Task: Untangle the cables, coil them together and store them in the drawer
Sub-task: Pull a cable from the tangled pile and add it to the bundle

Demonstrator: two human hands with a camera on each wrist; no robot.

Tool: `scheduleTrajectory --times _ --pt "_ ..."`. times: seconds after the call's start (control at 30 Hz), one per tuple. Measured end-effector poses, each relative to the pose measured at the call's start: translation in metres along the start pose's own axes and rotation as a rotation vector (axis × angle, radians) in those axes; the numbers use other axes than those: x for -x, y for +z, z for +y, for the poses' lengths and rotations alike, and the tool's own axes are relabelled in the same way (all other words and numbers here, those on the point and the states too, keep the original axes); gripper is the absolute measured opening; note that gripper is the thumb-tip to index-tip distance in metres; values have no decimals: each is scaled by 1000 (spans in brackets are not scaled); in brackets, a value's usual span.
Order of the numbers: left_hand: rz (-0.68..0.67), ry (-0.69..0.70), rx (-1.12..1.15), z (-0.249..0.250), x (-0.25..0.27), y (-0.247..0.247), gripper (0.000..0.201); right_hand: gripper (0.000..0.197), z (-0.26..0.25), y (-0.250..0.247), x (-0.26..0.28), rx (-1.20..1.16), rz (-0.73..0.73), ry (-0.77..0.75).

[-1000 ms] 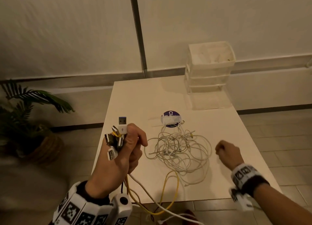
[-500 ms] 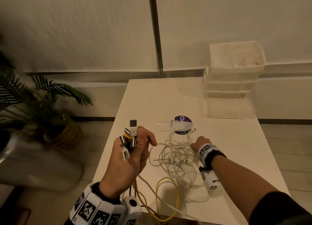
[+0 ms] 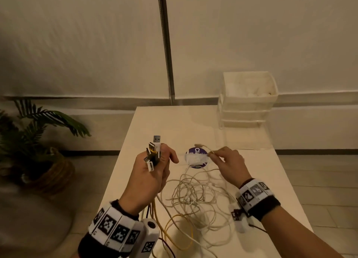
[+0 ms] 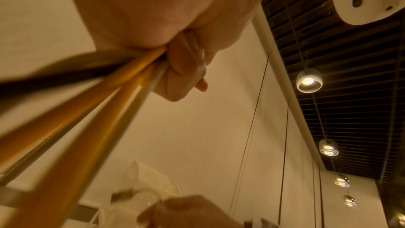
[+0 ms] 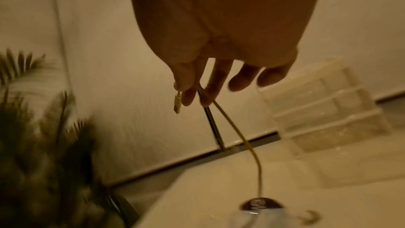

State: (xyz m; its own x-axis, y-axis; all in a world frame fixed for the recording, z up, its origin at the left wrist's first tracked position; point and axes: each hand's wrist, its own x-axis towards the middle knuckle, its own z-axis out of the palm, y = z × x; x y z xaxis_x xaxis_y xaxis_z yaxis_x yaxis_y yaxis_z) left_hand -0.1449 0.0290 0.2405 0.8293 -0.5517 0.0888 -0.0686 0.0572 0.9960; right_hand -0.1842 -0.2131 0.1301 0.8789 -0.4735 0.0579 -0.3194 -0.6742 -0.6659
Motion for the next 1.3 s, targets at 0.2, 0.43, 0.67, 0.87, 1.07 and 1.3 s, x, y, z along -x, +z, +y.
scheduleTrajectory --times 0.2,0.43,0.67,0.87,1.07,1.3 --pt "49 -43 124 8 -18 -2 35 21 -82 -29 25 -944 -26 -125" --pt "-48 -56 251 13 -24 -1 41 19 -144 -27 57 -1076 -141 -214" --pt "-112 6 254 13 -17 4 46 19 -161 -25 79 -715 2 -329" --pt "-81 58 157 22 -12 6 39 15 -155 -25 91 -676 77 -327" --pt "14 136 156 36 -8 13 43 10 -143 -27 93 -767 97 -301" --pt "125 196 413 77 -20 -41 50 25 -53 -4 82 -397 -190 -306"
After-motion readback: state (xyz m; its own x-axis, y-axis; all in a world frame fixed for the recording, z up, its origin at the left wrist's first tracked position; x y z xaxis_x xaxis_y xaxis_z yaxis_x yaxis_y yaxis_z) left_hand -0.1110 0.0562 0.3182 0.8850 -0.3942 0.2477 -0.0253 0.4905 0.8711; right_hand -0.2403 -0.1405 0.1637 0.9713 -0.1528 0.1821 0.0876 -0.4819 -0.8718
